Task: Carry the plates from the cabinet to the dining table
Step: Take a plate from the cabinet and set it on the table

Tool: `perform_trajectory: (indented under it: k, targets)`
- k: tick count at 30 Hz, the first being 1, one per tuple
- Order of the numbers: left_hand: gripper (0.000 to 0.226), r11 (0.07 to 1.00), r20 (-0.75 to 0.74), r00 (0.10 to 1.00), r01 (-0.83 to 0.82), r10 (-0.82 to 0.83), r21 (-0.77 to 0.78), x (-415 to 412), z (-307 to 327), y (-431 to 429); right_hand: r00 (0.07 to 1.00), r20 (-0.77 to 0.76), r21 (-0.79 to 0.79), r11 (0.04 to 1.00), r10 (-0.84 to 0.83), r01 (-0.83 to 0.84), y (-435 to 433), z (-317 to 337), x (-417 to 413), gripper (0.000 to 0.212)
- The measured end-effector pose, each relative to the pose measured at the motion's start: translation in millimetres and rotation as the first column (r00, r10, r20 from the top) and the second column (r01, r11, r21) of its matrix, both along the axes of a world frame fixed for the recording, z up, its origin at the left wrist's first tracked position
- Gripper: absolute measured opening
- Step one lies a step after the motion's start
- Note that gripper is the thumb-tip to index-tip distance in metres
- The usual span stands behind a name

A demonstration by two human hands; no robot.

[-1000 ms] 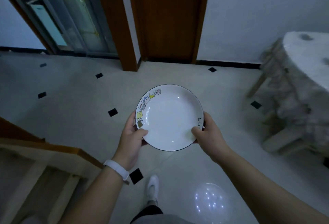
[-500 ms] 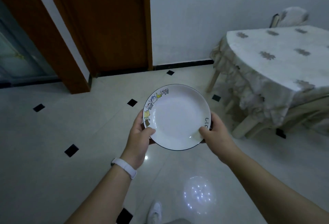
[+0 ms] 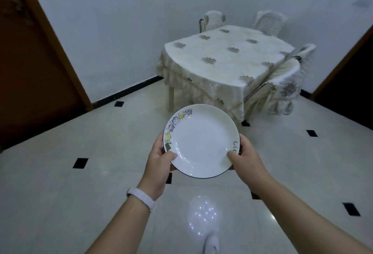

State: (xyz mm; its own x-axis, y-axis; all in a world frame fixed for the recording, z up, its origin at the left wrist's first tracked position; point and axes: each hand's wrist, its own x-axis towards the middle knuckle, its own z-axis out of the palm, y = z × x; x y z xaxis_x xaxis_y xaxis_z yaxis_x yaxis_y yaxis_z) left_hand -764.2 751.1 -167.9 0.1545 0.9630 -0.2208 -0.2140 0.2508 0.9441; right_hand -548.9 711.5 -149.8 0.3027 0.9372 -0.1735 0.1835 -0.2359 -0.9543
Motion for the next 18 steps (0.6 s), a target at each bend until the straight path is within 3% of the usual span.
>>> perform_trajectory:
  k: [18]
  targets:
    - [0.070, 0.961, -0.092, 0.960, 0.272, -0.266, 0.059, 298.0, 40.8, 116.6, 0.962, -0.098, 0.103, 0.959, -0.255, 0.264, 62.2, 22.5, 282.7, 0.051]
